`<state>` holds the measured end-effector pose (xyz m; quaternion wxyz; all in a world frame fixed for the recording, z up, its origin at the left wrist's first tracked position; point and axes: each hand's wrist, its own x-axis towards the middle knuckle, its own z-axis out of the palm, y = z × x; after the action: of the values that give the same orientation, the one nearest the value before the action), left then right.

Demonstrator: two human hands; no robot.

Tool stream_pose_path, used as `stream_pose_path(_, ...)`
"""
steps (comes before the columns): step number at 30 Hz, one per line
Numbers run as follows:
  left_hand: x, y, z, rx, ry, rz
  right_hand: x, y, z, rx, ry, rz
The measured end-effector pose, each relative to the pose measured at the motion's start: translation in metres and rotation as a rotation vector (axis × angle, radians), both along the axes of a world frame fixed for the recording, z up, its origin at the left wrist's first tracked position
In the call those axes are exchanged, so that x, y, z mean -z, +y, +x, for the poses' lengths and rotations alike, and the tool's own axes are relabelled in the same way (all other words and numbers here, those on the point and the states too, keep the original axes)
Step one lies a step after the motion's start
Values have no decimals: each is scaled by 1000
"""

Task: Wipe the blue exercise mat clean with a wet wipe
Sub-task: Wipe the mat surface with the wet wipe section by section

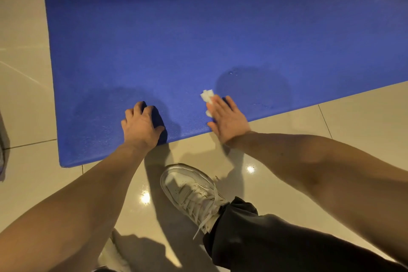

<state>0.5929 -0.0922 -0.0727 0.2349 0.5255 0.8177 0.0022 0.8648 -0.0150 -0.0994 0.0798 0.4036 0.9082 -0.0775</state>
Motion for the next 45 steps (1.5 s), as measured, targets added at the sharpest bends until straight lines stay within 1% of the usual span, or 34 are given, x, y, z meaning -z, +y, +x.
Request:
stream_pose_path(3,0,-1,-7,-5,2,-1,-4,8,2,194,-80,-36)
stream_pose_path(4,0,-1,-8,-8,0,1,-6,4,-7,233,-54,-55)
stream_pose_path(5,0,-1,-9,-10,-1,1,-6,-1,-19,244,11,-68)
stream_pose_path(7,0,-1,-11,-12,4,-7,-4,-14,-48,169,162,-130)
stream_pose_path(8,1,-1,-11,-8,10,-12,-1,-20,-62,95,172,-158)
stream_pose_path(9,1,0,-11,-4,14,-13,3,-24,-74,25,130,-171)
stream_pose_path(12,1,5,-11,-3,15,-8,9,-16,-85,-84,27,-183)
stream_pose_path(13,1,6,-11,-2,16,-8,7,-10,-81,-123,19,-171)
stream_pose_path(15,1,8,-11,1,13,-8,5,5,-70,-157,72,-133)
stream_pose_path(18,0,10,-13,1,5,-4,0,33,-48,-28,90,-67)
stream_pose_path(22,-1,12,-16,-7,0,4,1,54,-37,167,-108,-82)
stream_pose_path(23,-1,13,-17,-5,3,1,0,52,-42,212,-97,-113)
stream_pose_path(25,-1,14,-17,-2,9,-8,-1,38,-62,273,82,-181)
stream_pose_path(26,-1,15,-17,-1,11,-10,0,27,-74,243,198,-207)
stream_pose_path(27,-1,16,-17,0,12,-10,2,14,-86,167,254,-227)
stream_pose_path(28,-1,16,-17,2,15,-9,5,1,-97,74,256,-221)
stream_pose_path(30,-1,16,-17,6,23,-7,12,-16,-107,-37,154,-194)
stream_pose_path(31,-1,16,-18,9,25,-6,13,-15,-107,-59,92,-171)
stream_pose_path(33,0,16,-19,17,25,-7,15,-2,-95,-102,43,-81)
stream_pose_path(34,0,16,-20,22,25,-11,14,8,-85,-92,67,-70)
stream_pose_path(36,-1,16,-20,29,26,-19,11,29,-60,0,100,-73)
stream_pose_path(39,-4,17,-18,28,35,-38,0,46,-42,61,-39,-73)
stream_pose_path(40,-6,17,-17,25,35,-41,-4,47,-44,70,3,-88)
stream_pose_path(42,-10,17,-13,10,23,-21,-19,42,-54,100,246,-153)
stream_pose_path(43,-13,16,-11,0,11,-2,-27,37,-60,145,381,-220)
stream_pose_path(45,-20,15,-3,-27,-19,33,-46,25,-71,299,590,-435)
